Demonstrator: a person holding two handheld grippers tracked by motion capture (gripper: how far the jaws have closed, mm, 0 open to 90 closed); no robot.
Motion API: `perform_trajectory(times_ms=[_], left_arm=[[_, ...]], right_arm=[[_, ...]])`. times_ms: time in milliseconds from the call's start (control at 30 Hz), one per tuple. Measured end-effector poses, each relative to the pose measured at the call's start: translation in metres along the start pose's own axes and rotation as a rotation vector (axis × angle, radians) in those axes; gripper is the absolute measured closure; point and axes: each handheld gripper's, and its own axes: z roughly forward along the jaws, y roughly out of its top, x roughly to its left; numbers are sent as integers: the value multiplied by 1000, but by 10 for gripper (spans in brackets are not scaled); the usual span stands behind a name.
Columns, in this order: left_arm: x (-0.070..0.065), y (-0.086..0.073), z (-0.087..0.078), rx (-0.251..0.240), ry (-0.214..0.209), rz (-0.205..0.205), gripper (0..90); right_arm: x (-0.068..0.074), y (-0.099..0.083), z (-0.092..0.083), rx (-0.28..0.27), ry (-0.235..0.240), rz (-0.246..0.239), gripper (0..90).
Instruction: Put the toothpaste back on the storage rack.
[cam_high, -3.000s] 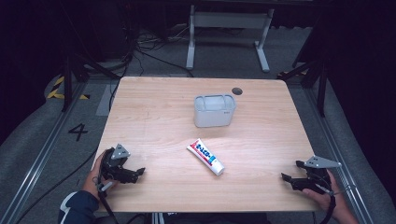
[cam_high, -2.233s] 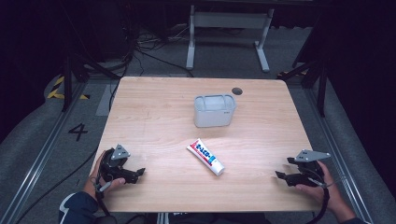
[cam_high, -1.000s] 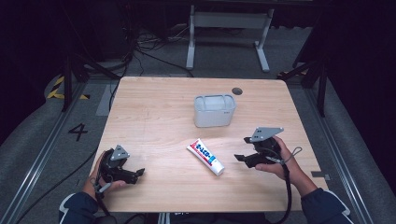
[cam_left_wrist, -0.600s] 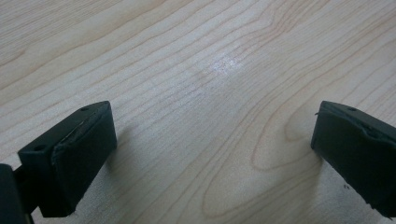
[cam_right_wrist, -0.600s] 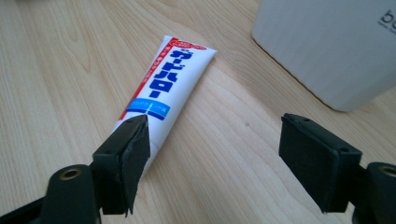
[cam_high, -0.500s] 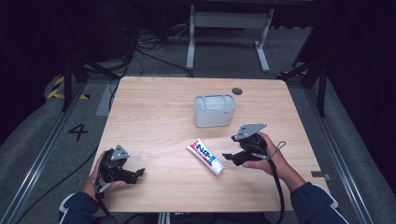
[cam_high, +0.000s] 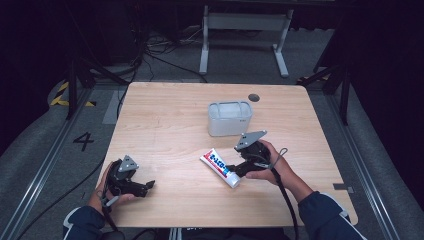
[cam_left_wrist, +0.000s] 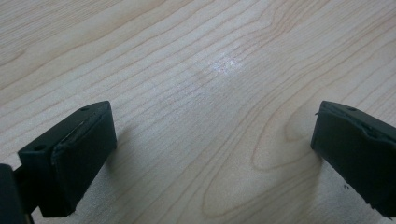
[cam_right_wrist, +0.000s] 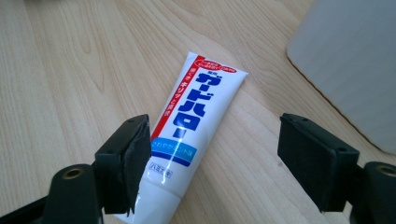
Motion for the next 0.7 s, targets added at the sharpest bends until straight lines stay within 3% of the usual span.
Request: perform_trajectory(times_ms=[400,700], left_arm=[[0,0,0,0,0,0,5],[0,0,0,1,-1,0,5]], right_arm=[[7,15,27,50,31,-15,281],[6,19,46,97,50,3,310]])
